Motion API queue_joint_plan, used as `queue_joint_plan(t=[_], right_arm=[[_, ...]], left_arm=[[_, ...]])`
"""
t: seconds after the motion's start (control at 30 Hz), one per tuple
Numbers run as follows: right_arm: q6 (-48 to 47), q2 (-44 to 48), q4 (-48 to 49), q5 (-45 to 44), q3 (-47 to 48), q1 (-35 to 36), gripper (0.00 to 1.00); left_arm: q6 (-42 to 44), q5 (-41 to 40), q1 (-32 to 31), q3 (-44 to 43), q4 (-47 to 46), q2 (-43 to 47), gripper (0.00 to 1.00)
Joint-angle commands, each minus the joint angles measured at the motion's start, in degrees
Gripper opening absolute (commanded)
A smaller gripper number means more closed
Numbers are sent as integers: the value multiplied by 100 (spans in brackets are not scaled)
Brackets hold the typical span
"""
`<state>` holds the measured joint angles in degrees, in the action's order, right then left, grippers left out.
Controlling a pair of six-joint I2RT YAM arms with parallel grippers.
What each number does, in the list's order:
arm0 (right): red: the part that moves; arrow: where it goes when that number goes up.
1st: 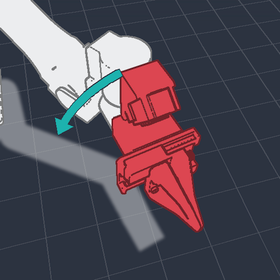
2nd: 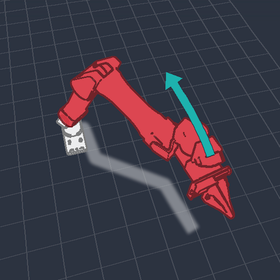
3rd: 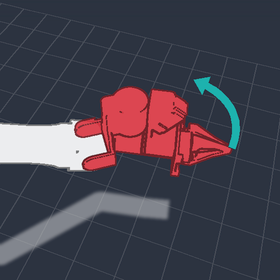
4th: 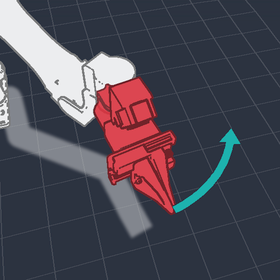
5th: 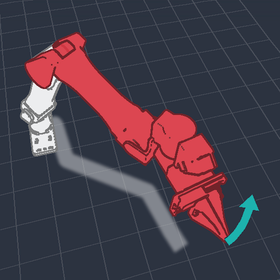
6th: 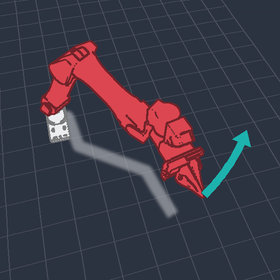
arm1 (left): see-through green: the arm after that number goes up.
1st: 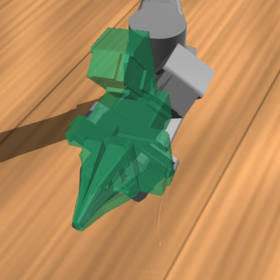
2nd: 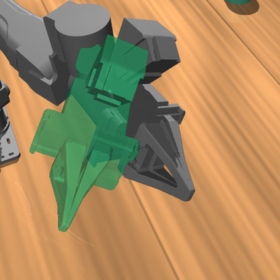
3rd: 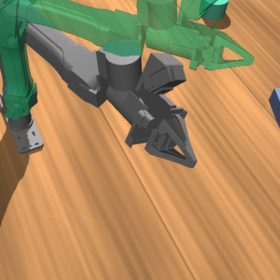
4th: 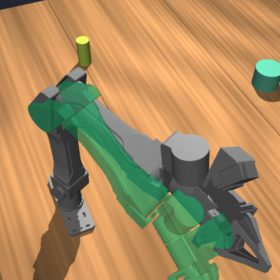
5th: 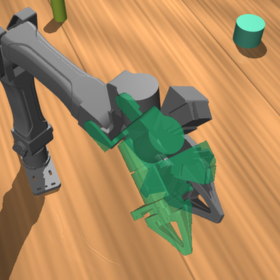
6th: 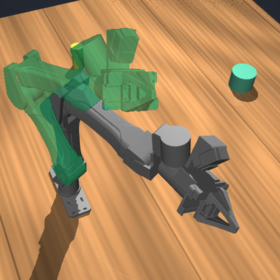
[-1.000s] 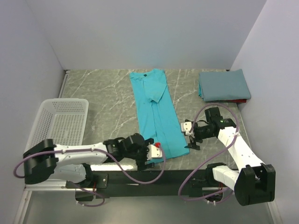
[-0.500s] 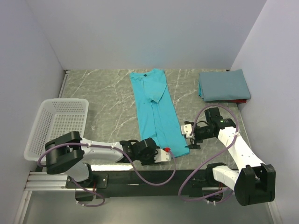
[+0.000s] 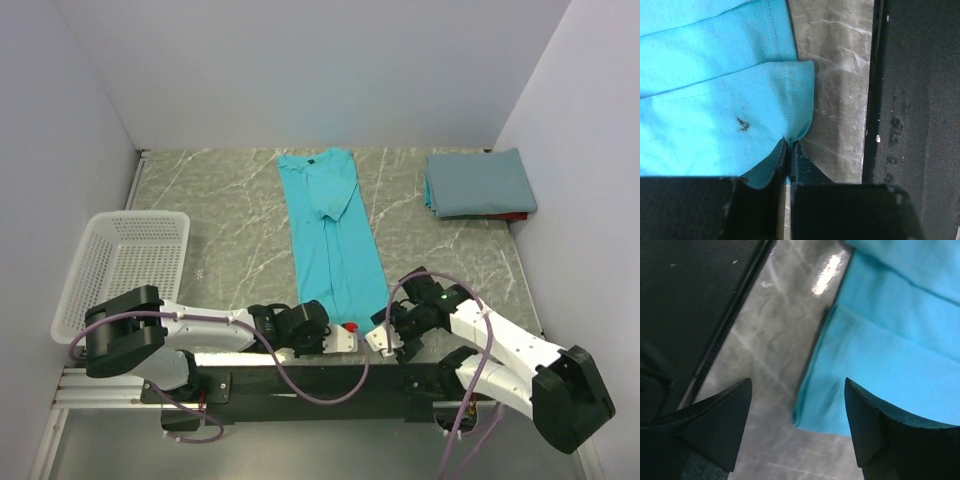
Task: Fold and stack the t-shirts
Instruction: Fold the tshirt
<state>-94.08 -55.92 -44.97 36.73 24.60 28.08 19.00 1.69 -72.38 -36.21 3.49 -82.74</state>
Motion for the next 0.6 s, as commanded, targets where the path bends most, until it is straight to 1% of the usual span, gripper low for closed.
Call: queue_joint_plan(t=[0.0, 0.03, 0.1, 0.13, 0.17, 0.27, 0.3, 0.33, 0.37, 0.4, 0.53, 0.57], right_arm=[[417, -164, 770, -491, 203, 478, 79], [548, -304, 823, -587, 212, 593, 74], [663, -445, 885, -719, 291, 725, 68], [794, -550, 920, -946, 300, 847, 63], [856, -595, 990, -1088, 274, 910, 61], [1067, -683, 1192, -1493, 212, 1086, 47], [1094, -692, 1218, -1528, 203, 1103, 20], [1181, -683, 1245, -1563, 194, 1121, 10], [1225, -657, 1289, -1564, 151, 1121, 2], [1252, -587, 1333, -1564, 142, 1121, 0], [1821, -525, 1307, -1336, 334, 1112, 0], [1936, -499, 1298, -1213, 492, 1112, 0]], left_arm=[[59, 226, -92, 61, 82, 126, 3], [68, 270, -92, 52, 108, 135, 3], [77, 323, -92, 70, 108, 179, 2], [94, 349, -92, 96, 108, 205, 2], [103, 375, -83, 105, 91, 266, 2], [165, 419, -92, 149, 82, 381, 1], [182, 437, -92, 166, 82, 416, 1], [217, 420, -92, 210, 73, 451, 1], [235, 393, -92, 228, 56, 521, 1], [270, 324, -92, 245, 47, 557, 0], [472, 252, 22, 263, 29, 706, 0], [490, 270, 161, 228, 47, 750, 0]])
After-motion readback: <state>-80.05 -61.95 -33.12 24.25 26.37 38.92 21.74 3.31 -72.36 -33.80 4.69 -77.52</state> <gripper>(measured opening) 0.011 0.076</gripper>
